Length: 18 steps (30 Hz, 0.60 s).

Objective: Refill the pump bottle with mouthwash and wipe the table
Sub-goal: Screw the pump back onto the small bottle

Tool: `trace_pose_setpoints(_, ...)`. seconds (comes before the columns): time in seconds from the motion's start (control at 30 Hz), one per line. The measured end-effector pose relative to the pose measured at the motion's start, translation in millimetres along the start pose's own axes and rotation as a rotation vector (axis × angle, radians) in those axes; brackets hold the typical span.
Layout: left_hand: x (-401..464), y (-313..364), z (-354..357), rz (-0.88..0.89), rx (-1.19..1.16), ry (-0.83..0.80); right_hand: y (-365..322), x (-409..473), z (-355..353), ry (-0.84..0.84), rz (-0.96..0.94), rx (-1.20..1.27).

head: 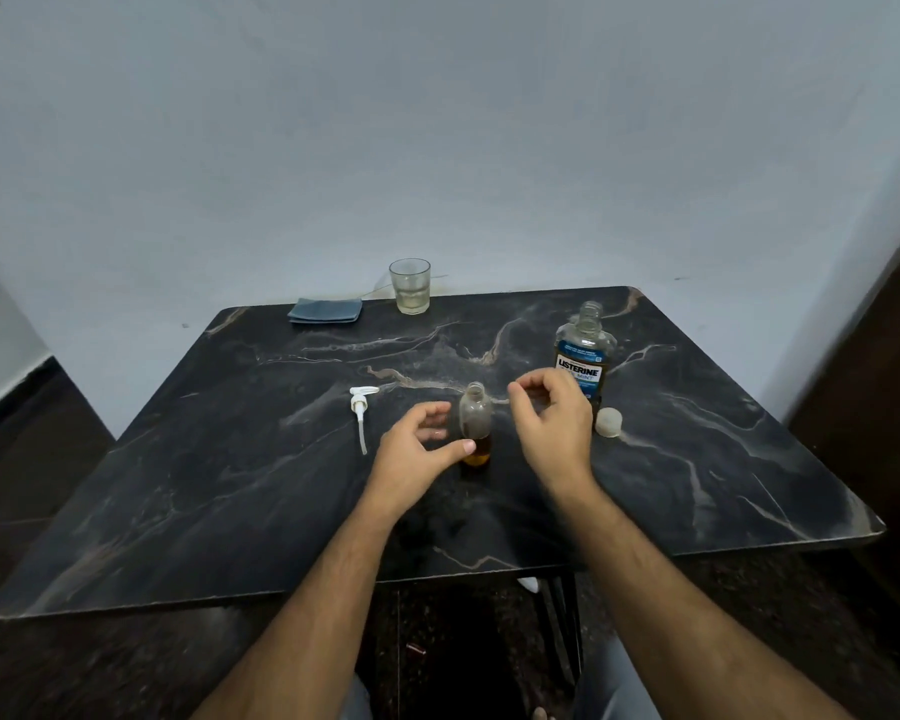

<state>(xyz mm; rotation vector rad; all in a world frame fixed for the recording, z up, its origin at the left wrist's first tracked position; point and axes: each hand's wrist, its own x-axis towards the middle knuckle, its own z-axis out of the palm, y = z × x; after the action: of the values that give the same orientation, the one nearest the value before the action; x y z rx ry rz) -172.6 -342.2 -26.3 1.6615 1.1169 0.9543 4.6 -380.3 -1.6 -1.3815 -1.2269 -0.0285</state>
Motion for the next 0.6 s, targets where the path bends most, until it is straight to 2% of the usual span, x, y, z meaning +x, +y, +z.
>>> trace_pose_setpoints(0.1,2,0,-27,-0.047,0.083,-0.008,-9,6,7,-0.093,0.134,0.097)
trace_pose_setpoints(0.3,31,-10,-65,-0.177,0.366,0.448,1,22,24,-0.256,0.431,0.292)
trace_pose_setpoints(0.43,52,-20,-74,-0.32,0.564,0.466,13,26,31,-0.299,0.546,0.323)
trace_pose_setpoints(0.6,70,-29,-70,-0.403,0.711,0.421,21,28,36,-0.339,0.581,0.309)
